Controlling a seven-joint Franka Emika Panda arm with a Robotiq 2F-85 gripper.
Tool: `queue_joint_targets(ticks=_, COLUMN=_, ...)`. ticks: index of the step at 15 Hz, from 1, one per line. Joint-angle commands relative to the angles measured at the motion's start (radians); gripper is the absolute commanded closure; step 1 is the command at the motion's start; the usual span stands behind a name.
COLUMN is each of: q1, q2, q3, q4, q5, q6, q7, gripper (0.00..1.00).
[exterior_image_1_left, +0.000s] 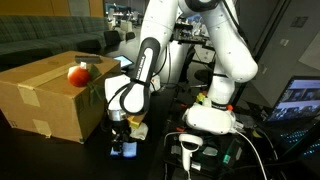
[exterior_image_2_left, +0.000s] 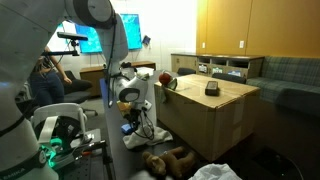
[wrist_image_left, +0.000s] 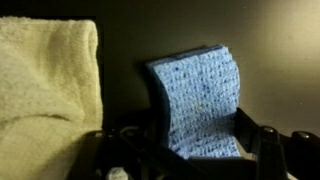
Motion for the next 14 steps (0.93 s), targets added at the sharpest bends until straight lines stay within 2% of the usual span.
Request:
queue_joint_targets(ticks=1, q1=0.007, q2=0.02, q3=-0.007, q4=0.023, q5=0.016, q6=0.0, q7=-0.004, gripper=0.57)
queue_joint_targets(ticks=4, q1=0.02, q2=0.014, q3=-0.015, q4=0.025, q5=0.013, q6=-0.001, q7=0.01, gripper=0.62)
queue_joint_targets(ticks=9, q1=0.017, q2=0.003, q3=-0.01, q4=0.013, q5=0.019, q6=0.006, q7=0.016, gripper=0.64)
queue_joint_targets(ticks=14, q1=0.065, q2=-0.116, q3=-0.013, q4=-0.076, q5=-0.004, q6=0.019, q7=0.04, gripper=0.64)
